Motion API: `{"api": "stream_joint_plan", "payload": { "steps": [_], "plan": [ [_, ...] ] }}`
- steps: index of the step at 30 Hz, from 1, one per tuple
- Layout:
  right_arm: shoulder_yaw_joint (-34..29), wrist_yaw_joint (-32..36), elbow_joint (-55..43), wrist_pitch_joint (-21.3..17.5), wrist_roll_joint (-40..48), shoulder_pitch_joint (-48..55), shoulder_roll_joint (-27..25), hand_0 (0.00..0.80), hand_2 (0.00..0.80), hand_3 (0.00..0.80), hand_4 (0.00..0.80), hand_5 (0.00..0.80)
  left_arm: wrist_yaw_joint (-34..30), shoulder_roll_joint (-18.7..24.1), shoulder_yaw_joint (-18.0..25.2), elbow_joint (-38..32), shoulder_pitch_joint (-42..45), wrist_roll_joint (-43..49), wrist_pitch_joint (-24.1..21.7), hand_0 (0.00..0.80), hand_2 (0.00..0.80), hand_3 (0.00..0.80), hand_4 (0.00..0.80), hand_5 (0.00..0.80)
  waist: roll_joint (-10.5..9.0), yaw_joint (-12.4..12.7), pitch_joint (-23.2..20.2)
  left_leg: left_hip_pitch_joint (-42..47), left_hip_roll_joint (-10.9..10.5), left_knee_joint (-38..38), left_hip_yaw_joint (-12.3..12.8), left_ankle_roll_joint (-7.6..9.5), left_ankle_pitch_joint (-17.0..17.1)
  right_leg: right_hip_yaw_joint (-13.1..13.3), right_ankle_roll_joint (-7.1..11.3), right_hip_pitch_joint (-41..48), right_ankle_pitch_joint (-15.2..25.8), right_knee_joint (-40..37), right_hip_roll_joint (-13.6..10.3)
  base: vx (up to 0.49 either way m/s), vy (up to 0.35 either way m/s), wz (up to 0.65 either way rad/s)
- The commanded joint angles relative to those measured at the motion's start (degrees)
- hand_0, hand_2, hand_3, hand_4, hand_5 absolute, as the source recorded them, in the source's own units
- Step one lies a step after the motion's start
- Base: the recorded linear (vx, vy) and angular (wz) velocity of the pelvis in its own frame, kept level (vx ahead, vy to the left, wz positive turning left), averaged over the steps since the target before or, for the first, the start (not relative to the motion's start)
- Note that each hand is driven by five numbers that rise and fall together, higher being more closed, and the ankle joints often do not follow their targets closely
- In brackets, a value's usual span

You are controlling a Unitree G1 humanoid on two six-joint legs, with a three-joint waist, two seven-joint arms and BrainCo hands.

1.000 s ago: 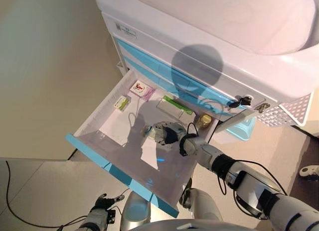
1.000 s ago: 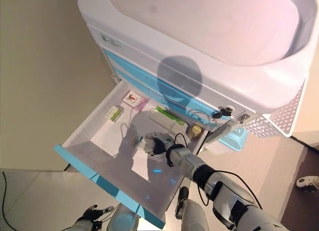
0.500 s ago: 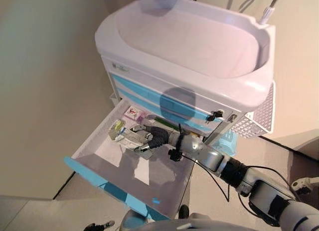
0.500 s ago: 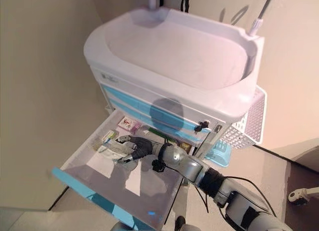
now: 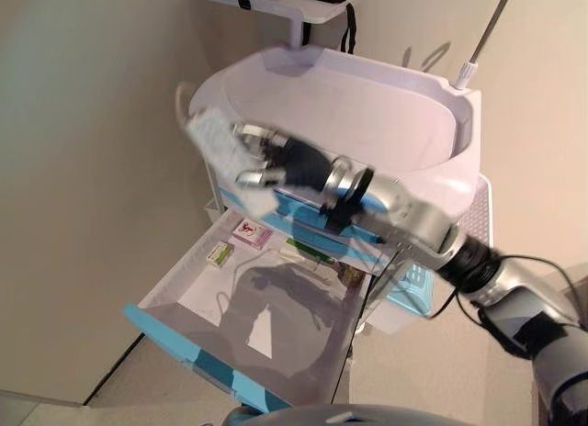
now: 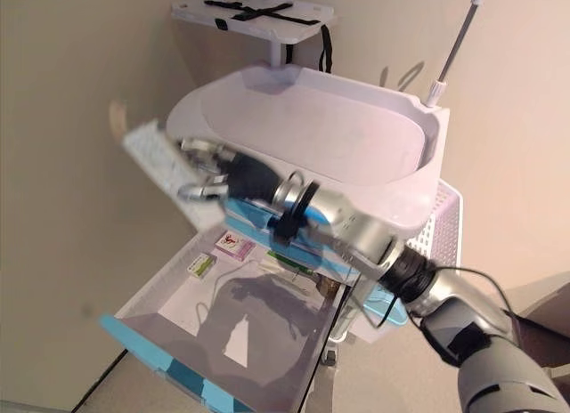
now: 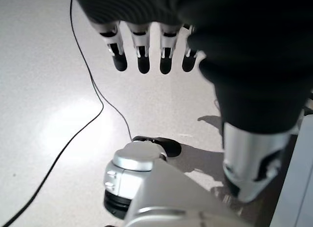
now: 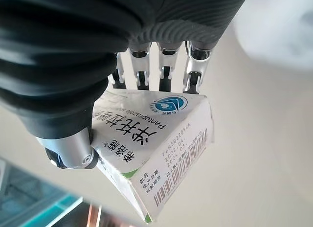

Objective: Open the drawer and pick up the medicine

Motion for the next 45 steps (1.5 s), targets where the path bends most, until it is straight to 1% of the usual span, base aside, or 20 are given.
{"api": "stream_joint_plan", "payload": {
  "steps": [1, 2, 4, 5, 8, 9, 10, 11, 12, 13, 15, 19, 21, 27, 28, 32, 41, 43, 44, 45],
  "plan": [
    [-1.7, -1.7, -0.3, -4.9, 3.7, -4.5, -1.1, 0.8, 0.8, 0.8, 0.8, 0.8, 0.5, 1.3, -1.0, 4.6, -2.8, -0.5, -0.3, 0.0, 0.0, 0.0, 0.0, 0.0, -2.51, -0.3, 0.9, 1.8, -3.8, 0.7, 1.8, 3.02, -4.7, -0.3, 2.15, -1.7, 1.1, 1.8, -0.9, 0.0, 0.0, 0.0],
    [-3.1, -2.2, 1.3, -5.5, 4.6, -5.3, -5.9, 0.8, 0.8, 0.8, 0.8, 0.8, 0.2, 1.3, -1.1, 4.7, -2.2, -0.6, -0.5, 0.0, 0.0, 0.0, 0.0, 0.0, -2.61, -0.6, 0.5, 1.9, -3.8, 0.7, 1.8, 3.0, -4.8, -0.3, 2.21, -1.6, 1.1, 1.7, -0.9, 0.033, 0.003, -0.04],
    [-4.6, -3.2, 4.6, -5.8, 3.5, -6.3, -12.2, 0.8, 0.8, 0.8, 0.8, 0.8, -0.7, 1.2, -1.2, 5.1, -1.6, -1.5, -0.6, 0.0, 0.0, 0.0, 0.0, 0.0, -2.72, -0.9, 0.4, 2.1, -3.9, 0.6, 1.9, 2.99, -4.9, -0.4, 2.28, -1.4, 1.0, 1.7, -0.8, 0.039, 0.001, 0.01],
    [-5.3, -4.0, 6.3, -6.1, 2.7, -6.2, -12.7, 0.8, 0.8, 0.8, 0.8, 0.8, -0.7, 1.1, -1.3, 5.1, -1.3, -1.5, -0.7, 0.0, 0.0, 0.0, 0.0, 0.0, -2.72, -0.9, 0.4, 2.1, -3.8, 0.6, 1.8, 3.01, -5.0, -0.5, 2.27, -1.4, 1.0, 1.7, -0.9, 0.032, -0.002, 0.02],
    [-2.7, -4.2, 10.5, -5.1, 0.7, -10.4, -14.0, 0.8, 0.8, 0.8, 0.8, 0.8, -1.2, 1.3, -1.8, 5.2, -1.1, -2.1, -0.7, 0.0, 0.0, 0.0, 0.0, 0.0, -2.91, -0.7, 0.5, 2.2, -3.8, 0.6, 1.6, 3.01, -5.0, -0.6, 2.21, -1.3, 0.9, 1.8, -0.8, 0.012, -0.003, -0.06],
    [-1.9, -5.2, 14.4, -4.7, -0.7, -12.8, -14.3, 0.8, 0.8, 0.8, 0.8, 0.8, -1.0, 1.6, -2.0, 5.3, -0.8, -2.4, -0.8, 0.0, 0.0, 0.0, 0.0, 0.0, -3.08, -0.5, 0.5, 2.2, -3.7, 0.6, 1.5, 2.99, -5.0, -0.7, 2.21, -1.2, 0.8, 1.8, -0.8, 0.014, -0.006, -0.12],
    [1.6, -5.9, 21.3, -3.4, -3.4, -18.9, -14.5, 0.8, 0.8, 0.8, 0.8, 0.8, -1.6, 2.2, -2.4, 5.4, -0.8, -3.6, -1.0, 0.0, 0.0, 0.0, 0.0, 0.0, -3.49, -0.2, 0.7, 2.0, -3.7, 0.6, 1.4, 2.89, -5.0, -0.9, 2.21, -1.3, 0.8, 1.8, -0.8, 0.014, -0.007, -0.08],
    [1.7, -5.9, 21.4, -3.5, -3.4, -19.1, -14.5, 0.8, 0.8, 0.8, 0.8, 0.8, -1.6, 2.1, -2.4, 5.4, -0.8, -3.6, -1.0, 0.0, 0.0, 0.0, 0.0, 0.0, -3.42, -0.3, 0.8, 2.0, -3.7, 0.6, 1.3, 2.89, -5.0, -0.9, 2.21, -1.3, 0.8, 1.8, -0.8, 0.0, 0.0, 0.0],
    [2.4, -6.7, 25.6, -3.1, -5.3, -20.6, -13.7, 0.8, 0.8, 0.8, 0.8, 0.8, -1.7, 2.2, -2.6, 5.5, -0.8, -4.2, -1.2, 0.0, 0.0, 0.0, 0.0, 0.0, -3.52, -0.2, 0.9, 1.9, -3.7, 0.6, 1.2, 2.89, -4.9, -1.0, 2.2, -1.4, 0.8, 1.9, -0.8, 0.007, 0.0, 0.05],
    [5.8, -6.8, 33.4, -1.1, -11.4, -25.6, -12.9, 0.8, 0.8, 0.8, 0.8, 0.8, -2.0, 3.0, -2.9, 5.2, -1.1, -5.2, -1.3, 0.0, 0.0, 0.0, 0.0, 0.0, -3.83, 0.1, 1.2, 1.6, -3.7, 0.6, 0.9, 2.85, -4.9, -1.2, 2.16, -1.5, 0.7, 2.0, -0.9, 0.005, 0.001, 0.08],
    [6.4, -7.2, 36.0, -0.8, -12.7, -26.7, -12.0, 0.8, 0.8, 0.8, 0.8, 0.8, -2.1, 3.0, -3.1, 5.2, -1.2, -5.6, -1.3, 0.0, 0.0, 0.0, 0.0, 0.0, -3.81, 0.2, 1.4, 1.4, -3.8, 0.7, 0.6, 2.85, -4.8, -1.3, 2.1, -1.6, 0.6, 2.1, -0.9, 0.006, 0.003, 0.07],
    [7.8, -7.6, 46.9, 1.1, -20.7, -30.2, -7.8, 0.8, 0.8, 0.8, 0.8, 0.8, -2.3, 3.6, -3.8, 5.0, -1.4, -6.6, -1.5, 0.0, 0.0, 0.0, 0.0, 0.0, -4.11, 0.8, 1.8, 0.6, -3.9, 0.8, -0.3, 2.92, -4.7, -2.1, 2.07, -1.8, 0.6, 2.0, -1.0, 0.012, 0.0, 0.11],
    [7.4, -8.0, 53.9, 2.0, -24.6, -31.1, -4.3, 0.8, 0.8, 0.8, 0.8, 0.8, -2.4, 3.8, -4.2, 5.3, -1.3, -7.2, -1.5, 0.0, 0.0, 0.0, 0.0, 0.0, -4.28, 1.5, 2.2, 0.0, -4.2, 1.0, -1.0, 3.03, -4.6, -2.6, 2.05, -2.1, 0.5, 2.1, -1.0, 0.023, -0.002, 0.1],
    [6.0, -8.8, 62.8, 2.8, -30.9, -32.0, 0.2, 0.8, 0.8, 0.8, 0.8, 0.8, -2.3, 4.1, -4.5, 5.4, -1.7, -7.8, -1.5, 0.0, 0.0, 0.0, 0.0, 0.0, -4.34, 2.5, 3.2, -1.4, -4.6, 1.4, -1.9, 3.2, -4.6, -3.1, 2.04, -2.8, 0.4, 2.2, -1.1, 0.006, 0.002, 0.11],
    [6.3, -8.5, 65.8, 3.2, -33.7, -32.2, 1.2, 0.8, 0.8, 0.8, 0.8, 0.8, -2.2, 4.2, -4.8, 5.3, -1.9, -8.0, -1.7, 0.0, 0.0, 0.0, 0.0, 0.0, -4.37, 3.1, 3.6, -2.1, -4.8, 1.7, -2.2, 3.24, -4.5, -3.3, 2.05, -3.1, 0.4, 2.2, -1.1, -0.005, 0.002, 0.21],
    [5.8, -9.6, 71.7, 3.9, -38.1, -31.7, 2.6, 0.8, 0.8, 0.8, 0.8, 0.8, -2.1, 4.1, -5.8, 4.5, -2.6, -8.4, -2.0, 0.0, 0.0, 0.0, 0.0, 0.0, -4.44, 4.1, 4.6, -3.4, -5.1, 2.2, -3.1, 3.27, -4.4, -3.9, 2.1, -3.6, 0.5, 1.9, -1.2, 0.0, -0.001, 0.04],
    [7.0, -9.4, 79.4, 4.5, -45.0, -31.8, 2.3, 0.8, 0.8, 0.8, 0.8, 0.8, -2.0, 3.4, -7.5, 3.5, -3.8, -8.7, -2.4, 0.0, 0.0, 0.0, 0.0, 0.0, -4.29, 5.2, 6.3, -5.2, -5.7, 2.4, -4.7, 3.25, -4.0, -4.9, 2.14, -4.7, 0.6, 1.9, -1.3, -0.004, -0.004, 0.11],
    [7.7, -9.5, 80.6, 4.8, -46.9, -32.3, 1.9, 0.58, 0.58, 0.58, 0.58, 0.58, -2.1, 3.4, -7.9, 3.1, -4.1, -8.9, -2.4, 0.0, 0.0, 0.0, 0.0, 0.0, -4.2, 5.4, 6.6, -5.4, -5.8, 2.4, -4.9, 3.25, -3.9, -4.9, 2.15, -4.9, 0.6, 1.9, -1.3, -0.003, -0.002, 0.08],
    [7.4, -10.0, 81.1, 4.8, -47.6, -32.2, 1.5, 0.0, 0.0, 0.0, 0.0, 0.0, -2.1, 3.1, -8.2, 3.0, -4.3, -8.8, -2.4, 0.0, 0.0, 0.0, 0.0, 0.0, -4.03, 5.4, 6.8, -5.5, -5.9, 2.4, -5.0, 3.25, -3.9, -5.0, 2.17, -5.0, 0.6, 1.9, -1.4, -0.005, 0.002, 0.14],
    [7.1, -10.4, 81.1, 4.6, -47.6, -32.1, 1.4, 0.0, 0.0, 0.0, 0.0, 0.0, -2.0, 3.0, -8.2, 2.9, -4.4, -8.8, -2.4, 0.0, 0.0, 0.0, 0.0, 0.0, -3.94, 5.4, 6.9, -5.5, -5.9, 2.4, -5.0, 3.25, -3.9, -4.9, 2.17, -5.1, 0.6, 2.0, -1.4, 0.002, 0.004, 0.14]
  ]
}}
